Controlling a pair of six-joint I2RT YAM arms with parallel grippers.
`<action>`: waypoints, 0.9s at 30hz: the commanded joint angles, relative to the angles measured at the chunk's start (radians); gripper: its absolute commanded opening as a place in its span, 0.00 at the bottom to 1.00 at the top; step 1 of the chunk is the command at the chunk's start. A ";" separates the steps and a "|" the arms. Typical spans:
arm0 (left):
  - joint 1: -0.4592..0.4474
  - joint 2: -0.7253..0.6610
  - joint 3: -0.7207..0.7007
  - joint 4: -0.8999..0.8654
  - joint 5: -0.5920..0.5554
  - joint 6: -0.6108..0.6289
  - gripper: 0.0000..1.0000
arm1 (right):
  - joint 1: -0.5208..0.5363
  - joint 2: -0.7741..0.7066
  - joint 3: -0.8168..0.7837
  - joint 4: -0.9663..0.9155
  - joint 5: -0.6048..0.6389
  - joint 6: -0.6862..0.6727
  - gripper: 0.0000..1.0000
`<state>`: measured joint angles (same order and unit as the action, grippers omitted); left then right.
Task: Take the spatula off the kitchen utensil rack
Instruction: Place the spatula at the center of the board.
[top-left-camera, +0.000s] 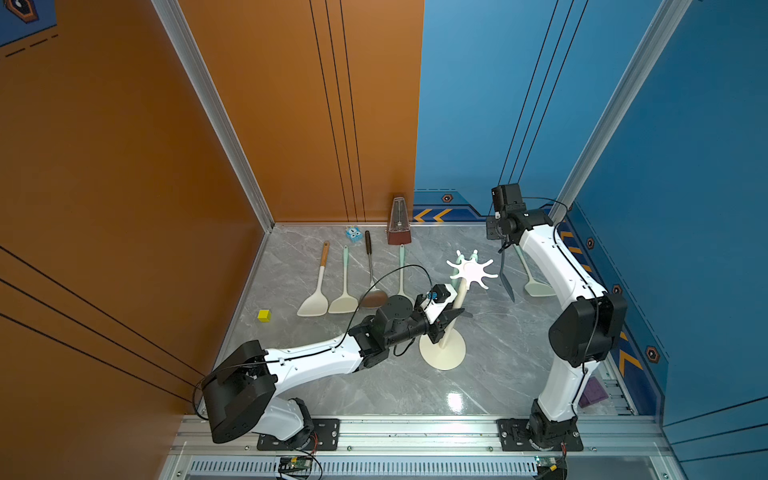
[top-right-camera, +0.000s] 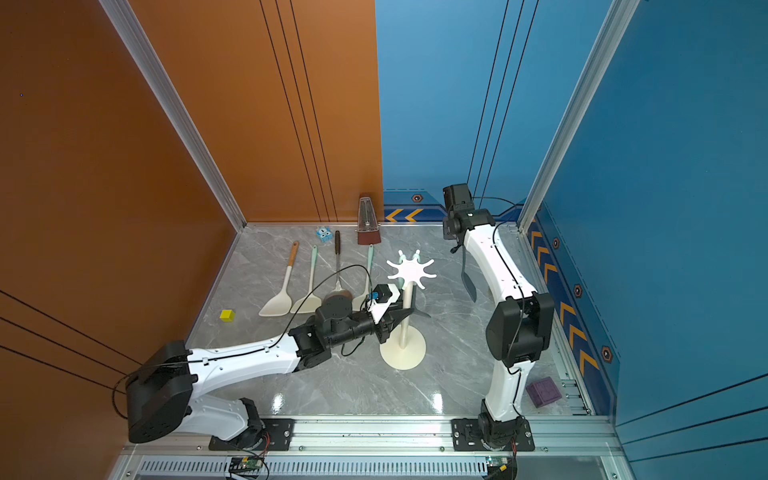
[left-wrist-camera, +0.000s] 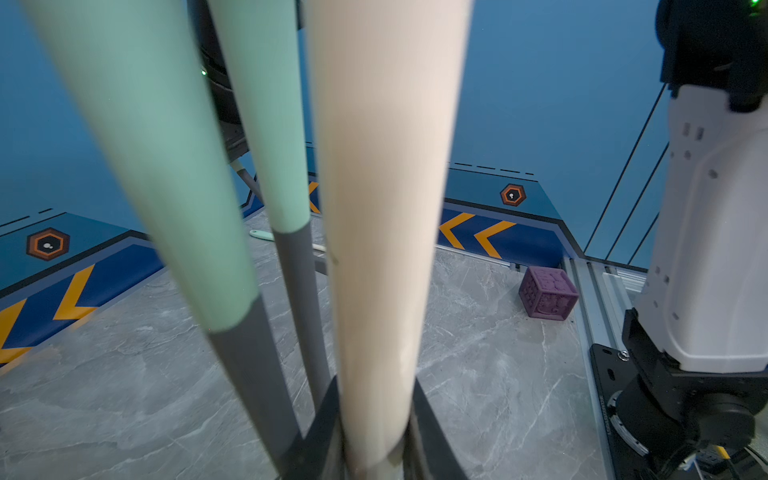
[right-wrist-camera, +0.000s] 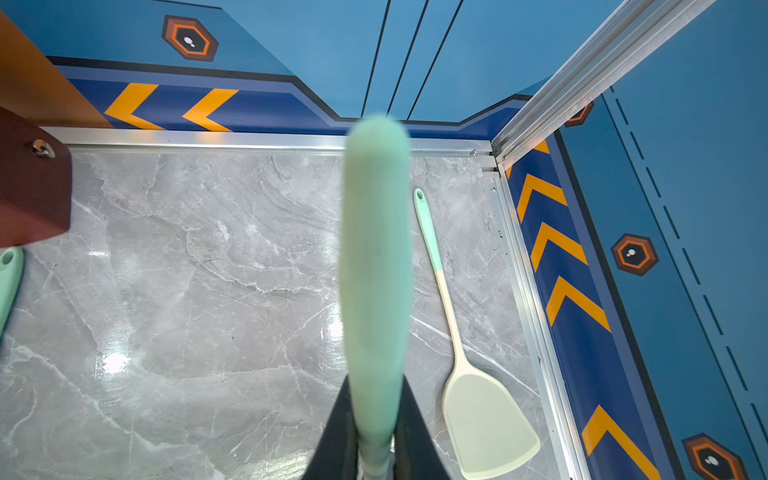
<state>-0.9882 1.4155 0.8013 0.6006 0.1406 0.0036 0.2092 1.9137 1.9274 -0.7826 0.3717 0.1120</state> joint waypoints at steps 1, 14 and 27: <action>-0.024 0.031 -0.041 -0.151 0.010 0.033 0.16 | -0.004 0.055 0.098 -0.108 0.071 0.047 0.00; -0.022 0.030 -0.048 -0.151 0.001 0.029 0.16 | -0.024 0.245 0.268 -0.204 0.072 0.088 0.00; -0.020 0.040 -0.045 -0.151 0.016 0.029 0.16 | -0.072 0.389 0.329 -0.208 0.025 0.120 0.00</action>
<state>-0.9882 1.4158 0.7994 0.6022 0.1337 0.0010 0.1497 2.2597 2.2219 -0.9550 0.4164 0.2043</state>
